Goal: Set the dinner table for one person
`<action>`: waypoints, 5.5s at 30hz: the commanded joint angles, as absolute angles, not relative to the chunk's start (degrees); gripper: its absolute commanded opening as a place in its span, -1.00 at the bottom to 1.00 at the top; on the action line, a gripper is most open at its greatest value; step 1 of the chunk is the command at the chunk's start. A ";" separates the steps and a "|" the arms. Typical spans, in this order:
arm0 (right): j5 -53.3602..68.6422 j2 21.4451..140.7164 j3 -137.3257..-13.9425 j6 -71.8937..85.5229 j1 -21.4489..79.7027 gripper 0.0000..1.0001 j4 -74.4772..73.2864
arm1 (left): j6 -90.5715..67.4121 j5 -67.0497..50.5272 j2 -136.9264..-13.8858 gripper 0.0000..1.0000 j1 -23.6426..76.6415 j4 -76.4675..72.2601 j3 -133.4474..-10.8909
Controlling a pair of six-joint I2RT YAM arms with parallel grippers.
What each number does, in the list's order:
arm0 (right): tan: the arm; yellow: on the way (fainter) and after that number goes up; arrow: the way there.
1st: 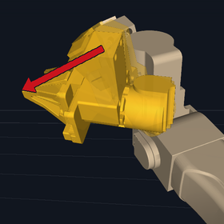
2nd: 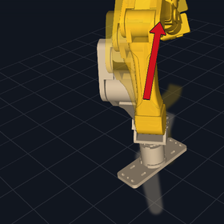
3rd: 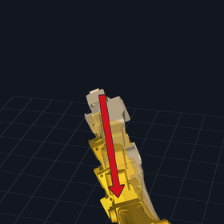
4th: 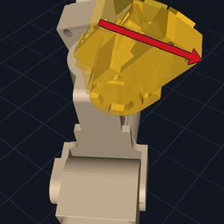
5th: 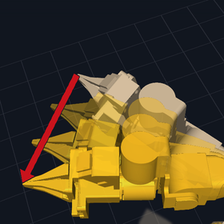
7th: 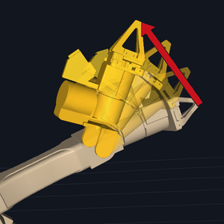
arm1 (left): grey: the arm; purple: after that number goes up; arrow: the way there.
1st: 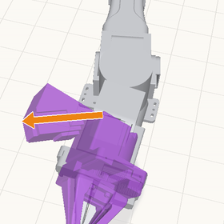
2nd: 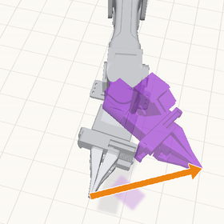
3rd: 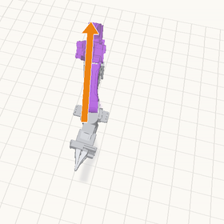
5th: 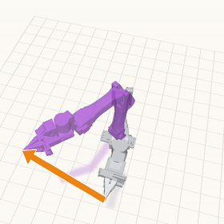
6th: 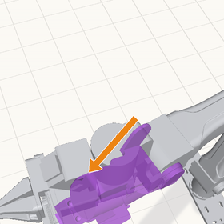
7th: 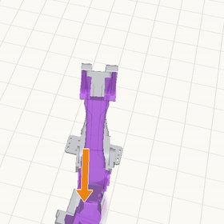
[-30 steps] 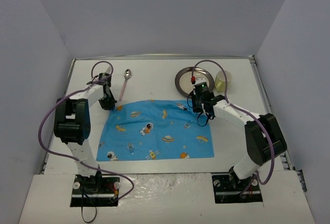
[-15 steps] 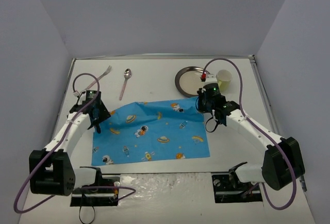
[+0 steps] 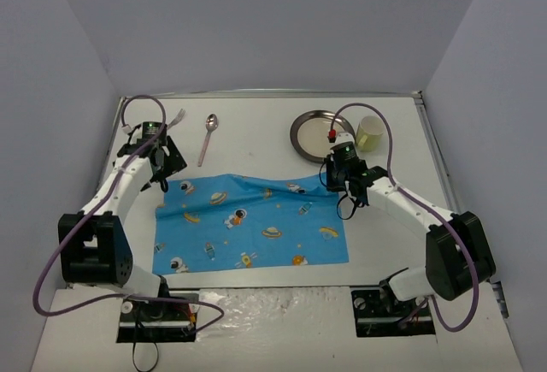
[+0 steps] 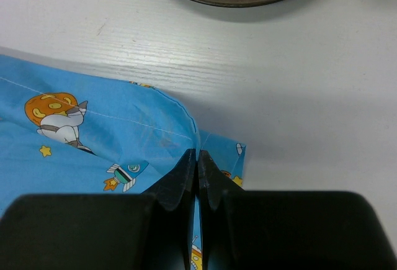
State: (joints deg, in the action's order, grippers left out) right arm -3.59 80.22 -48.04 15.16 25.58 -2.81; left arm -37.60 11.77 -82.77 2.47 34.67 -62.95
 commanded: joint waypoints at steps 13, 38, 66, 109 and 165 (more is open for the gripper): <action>-2.46 81.13 -50.09 14.41 25.58 -1.00 -0.53 | -31.01 7.18 -103.27 0.63 1.05 29.94 -72.63; 1.49 91.56 -58.19 14.88 27.76 -1.00 2.64 | -22.27 26.63 -110.46 -1.00 -1.40 36.56 -76.84; -7.38 112.86 -83.50 13.36 30.67 -0.76 0.27 | -11.26 35.17 -115.42 -1.00 -7.38 28.83 -92.72; -7.53 99.65 -51.68 31.55 65.73 0.01 -5.57 | -23.70 15.40 -64.14 0.94 -3.23 42.12 -55.07; 3.21 98.90 -47.68 22.70 45.03 -0.01 8.64 | -27.56 20.26 -98.86 0.94 -18.11 37.50 -61.11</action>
State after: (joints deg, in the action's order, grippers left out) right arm 4.09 97.34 -48.84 22.66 46.15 11.27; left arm -26.60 17.05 -98.45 -17.28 34.68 -62.05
